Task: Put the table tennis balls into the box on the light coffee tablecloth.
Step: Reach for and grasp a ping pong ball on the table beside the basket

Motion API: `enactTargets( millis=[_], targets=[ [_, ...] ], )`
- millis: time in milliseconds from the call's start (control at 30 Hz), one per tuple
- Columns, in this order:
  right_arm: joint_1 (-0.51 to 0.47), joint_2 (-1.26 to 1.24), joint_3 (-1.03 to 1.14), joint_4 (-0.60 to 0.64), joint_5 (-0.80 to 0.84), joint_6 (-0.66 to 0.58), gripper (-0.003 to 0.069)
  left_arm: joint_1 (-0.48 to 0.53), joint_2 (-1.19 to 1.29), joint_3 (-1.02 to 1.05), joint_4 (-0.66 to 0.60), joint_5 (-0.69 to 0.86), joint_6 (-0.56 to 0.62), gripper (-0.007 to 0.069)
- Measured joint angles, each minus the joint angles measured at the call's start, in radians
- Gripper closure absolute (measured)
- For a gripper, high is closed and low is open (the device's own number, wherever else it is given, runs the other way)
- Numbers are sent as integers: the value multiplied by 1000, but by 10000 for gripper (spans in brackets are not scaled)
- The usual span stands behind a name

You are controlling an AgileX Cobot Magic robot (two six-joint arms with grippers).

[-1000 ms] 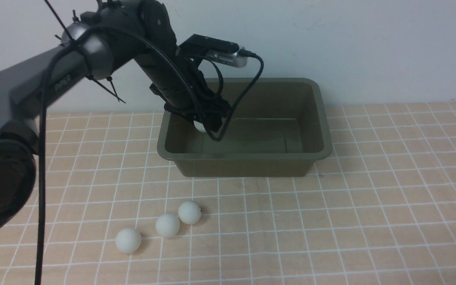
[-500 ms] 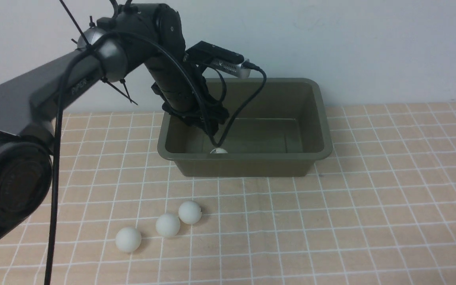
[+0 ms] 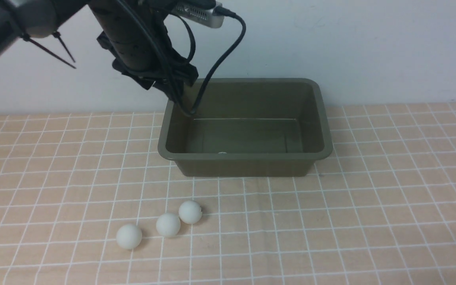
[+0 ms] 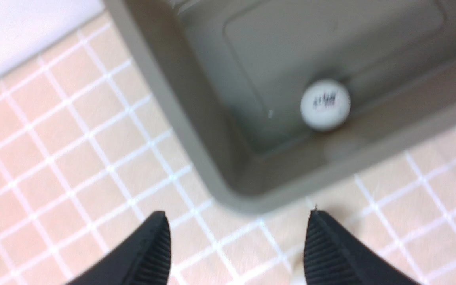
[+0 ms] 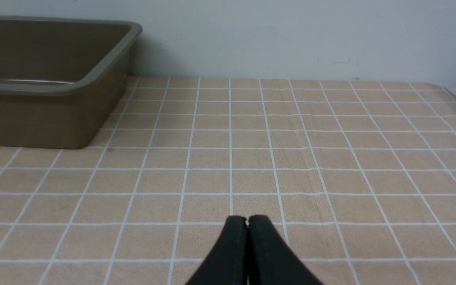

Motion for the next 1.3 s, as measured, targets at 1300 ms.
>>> enactTargets(
  millis=[1300],
  targets=[
    [0,0,0,0,1,0,675,14,-233,942,54,-524,-29,251]
  ],
)
